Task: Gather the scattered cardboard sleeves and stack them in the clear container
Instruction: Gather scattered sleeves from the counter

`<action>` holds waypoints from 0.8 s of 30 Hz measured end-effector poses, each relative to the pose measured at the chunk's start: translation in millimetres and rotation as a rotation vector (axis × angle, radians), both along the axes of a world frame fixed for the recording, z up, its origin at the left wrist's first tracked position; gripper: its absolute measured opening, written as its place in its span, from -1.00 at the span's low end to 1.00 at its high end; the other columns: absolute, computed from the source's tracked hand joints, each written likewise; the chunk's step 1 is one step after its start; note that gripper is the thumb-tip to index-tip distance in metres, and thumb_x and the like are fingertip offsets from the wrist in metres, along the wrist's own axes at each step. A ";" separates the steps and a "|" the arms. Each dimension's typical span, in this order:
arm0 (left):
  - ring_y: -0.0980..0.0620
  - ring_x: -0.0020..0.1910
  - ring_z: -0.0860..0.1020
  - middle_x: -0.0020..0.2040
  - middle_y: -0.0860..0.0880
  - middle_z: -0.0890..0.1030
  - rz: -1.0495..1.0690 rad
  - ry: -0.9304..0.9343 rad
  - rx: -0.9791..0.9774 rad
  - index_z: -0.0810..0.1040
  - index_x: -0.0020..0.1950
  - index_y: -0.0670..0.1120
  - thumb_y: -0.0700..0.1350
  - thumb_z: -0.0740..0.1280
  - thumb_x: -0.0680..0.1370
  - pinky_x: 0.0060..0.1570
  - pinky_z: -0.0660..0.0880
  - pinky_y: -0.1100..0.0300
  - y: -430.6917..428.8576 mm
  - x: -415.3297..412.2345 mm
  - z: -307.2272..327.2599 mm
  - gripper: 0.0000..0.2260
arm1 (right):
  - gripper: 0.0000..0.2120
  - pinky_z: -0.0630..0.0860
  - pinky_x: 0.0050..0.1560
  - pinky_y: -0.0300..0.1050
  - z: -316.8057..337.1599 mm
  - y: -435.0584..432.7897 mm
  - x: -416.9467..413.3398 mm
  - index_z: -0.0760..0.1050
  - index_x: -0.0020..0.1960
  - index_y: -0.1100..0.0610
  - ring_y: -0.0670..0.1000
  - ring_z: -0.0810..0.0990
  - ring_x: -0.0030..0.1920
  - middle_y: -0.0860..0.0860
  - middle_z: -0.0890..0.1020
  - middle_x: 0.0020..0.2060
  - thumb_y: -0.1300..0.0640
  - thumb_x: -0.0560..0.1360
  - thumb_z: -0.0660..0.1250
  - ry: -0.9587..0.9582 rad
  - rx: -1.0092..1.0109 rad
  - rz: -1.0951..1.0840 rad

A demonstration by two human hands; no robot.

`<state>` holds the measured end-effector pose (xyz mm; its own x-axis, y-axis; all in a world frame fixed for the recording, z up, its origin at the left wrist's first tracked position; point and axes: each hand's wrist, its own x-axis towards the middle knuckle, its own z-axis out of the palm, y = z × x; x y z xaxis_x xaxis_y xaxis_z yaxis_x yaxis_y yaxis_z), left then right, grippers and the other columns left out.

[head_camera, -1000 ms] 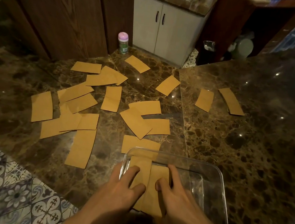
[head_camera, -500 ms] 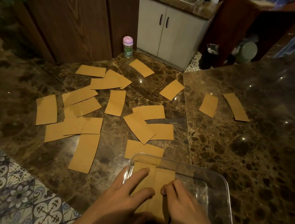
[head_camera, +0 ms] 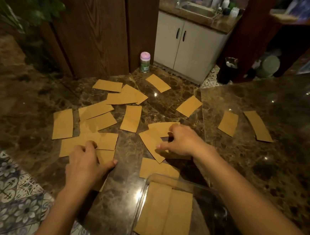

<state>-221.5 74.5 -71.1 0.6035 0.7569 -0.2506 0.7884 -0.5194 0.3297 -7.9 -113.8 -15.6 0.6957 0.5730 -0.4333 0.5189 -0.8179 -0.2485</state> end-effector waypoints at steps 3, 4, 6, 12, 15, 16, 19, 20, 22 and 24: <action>-0.20 0.22 0.46 0.23 -0.15 0.49 -0.014 -0.039 -0.066 0.32 0.33 0.00 0.26 0.52 0.33 0.15 0.53 -0.12 -1.2 6.9 -3.4 -0.29 | -0.05 0.49 0.30 0.13 -16.5 12.9 2.1 0.35 0.43 0.19 0.22 0.43 0.38 0.16 0.50 0.37 -0.41 0.31 0.51 -0.026 -0.108 0.052; -0.19 0.24 0.45 0.25 -0.14 0.48 -0.018 -0.035 -0.088 0.32 0.35 0.01 0.23 0.53 0.34 0.19 0.50 -0.12 -1.6 7.2 -2.8 -0.29 | -0.07 0.49 0.29 0.11 -19.3 13.9 2.3 0.34 0.42 0.18 0.23 0.43 0.38 0.16 0.51 0.35 -0.37 0.31 0.55 -0.029 -0.128 0.059; -0.16 0.29 0.42 0.29 -0.10 0.43 -0.051 -0.039 -0.122 0.29 0.41 0.05 0.16 0.55 0.36 0.26 0.43 -0.10 -3.1 6.1 -1.4 -0.27 | -0.16 0.50 0.21 0.05 -20.5 11.8 3.3 0.38 0.38 0.16 0.19 0.47 0.32 0.14 0.55 0.30 -0.30 0.33 0.58 0.018 -0.147 0.076; -0.06 0.21 0.45 0.27 0.04 0.20 -0.272 -0.102 -0.241 0.16 0.50 0.11 0.00 0.56 0.40 0.20 0.53 0.01 -15.0 -5.0 15.9 -0.20 | -0.49 0.53 0.22 0.03 -24.3 -12.0 18.5 0.50 0.35 0.08 0.08 0.54 0.24 0.02 0.57 0.22 -0.04 0.48 0.53 0.216 -0.059 0.136; 0.06 0.20 0.40 0.27 0.11 0.22 -0.367 -0.059 -0.289 0.18 0.48 0.16 0.16 0.56 0.33 0.25 0.49 0.04 -2.1 -9.6 23.7 -0.16 | -0.55 0.55 0.21 0.02 -16.7 -23.5 42.2 0.44 0.28 0.03 0.06 0.58 0.21 -0.03 0.59 0.12 0.18 0.47 0.54 0.294 0.094 0.073; 0.07 0.22 0.39 0.28 0.12 0.25 -0.387 -0.056 -0.263 0.19 0.47 0.16 0.20 0.56 0.31 0.28 0.48 0.03 5.5 -6.3 26.9 -0.15 | -0.53 0.54 0.17 -0.03 -9.8 -23.7 50.7 0.41 0.26 0.03 0.03 0.57 0.18 -0.06 0.58 0.07 0.23 0.47 0.54 0.309 0.145 0.042; 0.01 0.27 0.41 0.35 0.08 0.33 -0.469 -0.055 -0.073 0.23 0.47 0.11 0.27 0.51 0.32 0.30 0.43 0.00 36.3 20.8 29.4 -0.18 | -0.44 0.48 0.15 -0.09 6.8 -6.1 68.9 0.36 0.39 0.08 0.07 0.54 0.27 -0.03 0.54 0.16 0.23 0.48 0.52 0.260 0.179 0.038; -0.01 0.30 0.40 0.37 0.05 0.36 -0.515 -0.016 -0.014 0.25 0.46 0.09 0.26 0.51 0.33 0.31 0.40 0.01 46.2 31.6 28.1 -0.20 | -0.39 0.47 0.20 -0.08 8.2 3.4 71.3 0.32 0.47 0.10 0.10 0.51 0.34 0.02 0.53 0.25 0.22 0.51 0.50 0.249 0.149 0.061; -0.02 0.32 0.37 0.37 0.01 0.43 -0.571 0.064 0.029 0.32 0.43 0.07 0.27 0.51 0.32 0.31 0.36 0.03 63.0 49.0 22.8 -0.23 | -0.33 0.43 0.33 -0.02 6.0 20.5 69.9 0.23 0.57 0.13 0.14 0.44 0.44 0.09 0.46 0.44 0.18 0.54 0.45 0.209 0.012 0.127; -0.02 0.31 0.37 0.32 0.02 0.47 -0.577 0.089 -0.003 0.37 0.38 0.08 0.32 0.52 0.28 0.29 0.39 0.03 75.6 58.2 16.7 -0.25 | -0.29 0.48 0.36 0.07 -4.5 29.5 69.5 0.23 0.57 0.07 0.17 0.44 0.42 0.10 0.45 0.45 0.07 0.50 0.46 0.157 -0.097 0.154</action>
